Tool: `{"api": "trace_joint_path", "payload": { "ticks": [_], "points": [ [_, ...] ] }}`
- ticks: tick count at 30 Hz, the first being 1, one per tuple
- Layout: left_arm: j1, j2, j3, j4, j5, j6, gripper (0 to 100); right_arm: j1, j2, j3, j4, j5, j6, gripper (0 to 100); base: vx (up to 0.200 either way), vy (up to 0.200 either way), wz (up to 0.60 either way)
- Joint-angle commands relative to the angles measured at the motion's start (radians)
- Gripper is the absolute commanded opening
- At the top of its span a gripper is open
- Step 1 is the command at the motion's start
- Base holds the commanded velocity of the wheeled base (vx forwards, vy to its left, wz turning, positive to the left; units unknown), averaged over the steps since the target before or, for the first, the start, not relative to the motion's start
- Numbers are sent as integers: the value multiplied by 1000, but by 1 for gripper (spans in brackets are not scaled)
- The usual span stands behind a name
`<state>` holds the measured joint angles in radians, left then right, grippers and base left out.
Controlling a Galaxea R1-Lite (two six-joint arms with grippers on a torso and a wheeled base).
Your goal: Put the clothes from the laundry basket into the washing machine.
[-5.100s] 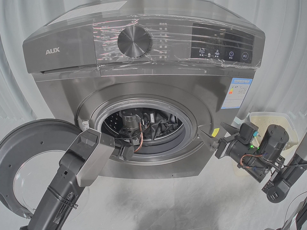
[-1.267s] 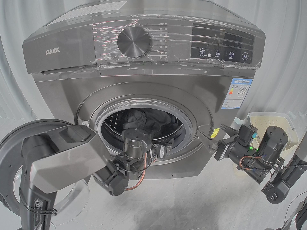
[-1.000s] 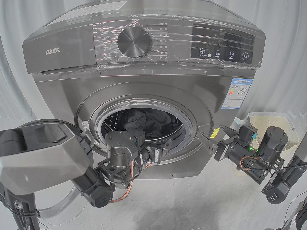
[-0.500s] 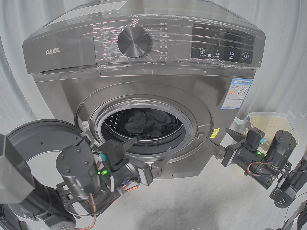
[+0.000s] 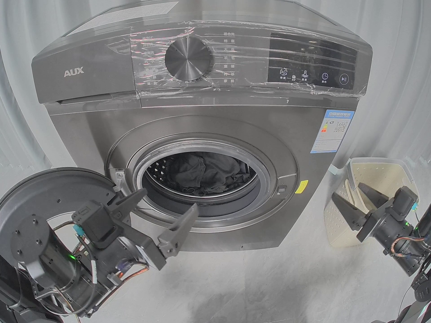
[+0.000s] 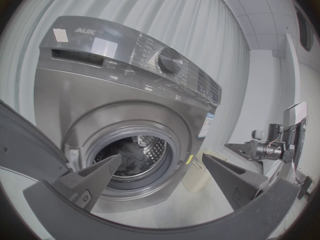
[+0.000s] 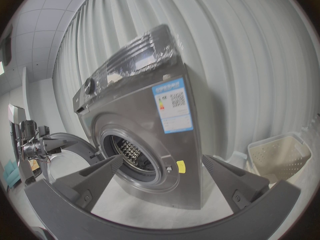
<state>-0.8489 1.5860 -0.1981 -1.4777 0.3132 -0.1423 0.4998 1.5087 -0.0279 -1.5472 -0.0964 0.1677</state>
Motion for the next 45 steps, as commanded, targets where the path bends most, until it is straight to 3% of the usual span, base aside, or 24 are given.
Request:
{"api": "trace_joint_path", "payload": {
  "ticks": [1,6,10,16,19,22,25,26,28,32,38,43,45],
  "points": [
    [102,-90,62,4,7,33,100,-72,-151,28,10,1,-16,100,-200,0,0],
    [176,-150,111,5,0,53,100,-98,-246,28,95,1,-48,100,-200,0,0],
    [189,-193,154,8,-2,55,100,-96,-441,28,383,1,-105,100,-150,0,0],
    [191,-245,198,14,9,50,100,-158,-591,28,596,3,-117,100,-33,0,0],
    [234,-317,198,62,14,52,100,-211,-785,28,762,14,-139,100,-200,0,0],
    [254,-448,198,165,12,58,100,-233,-923,28,900,3,-149,100,-200,0,0],
    [269,-595,198,316,-2,93,100,-280,-1062,23,1016,4,-151,100,-133,0,0],
    [269,-595,198,316,-2,93,100,-280,-1062,23,1016,4,-151,100,0,0,0],
    [315,-679,198,442,0,99,100,-320,-1161,-17,1138,15,-151,100,0,0,0],
    [340,-808,198,568,-3,72,100,-330,-1265,-56,1279,17,-151,100,-100,0,0],
    [392,-957,198,777,-11,64,100,-356,-1406,-56,1418,15,-151,100,-133,0,0],
    [461,-1144,198,993,-14,43,100,-365,-1427,-64,1415,4,-143,100,0,0,0],
    [521,-1265,198,1122,-49,38,100,-366,-1427,-50,1417,1,-142,100,0,0,0]
  ]
}}
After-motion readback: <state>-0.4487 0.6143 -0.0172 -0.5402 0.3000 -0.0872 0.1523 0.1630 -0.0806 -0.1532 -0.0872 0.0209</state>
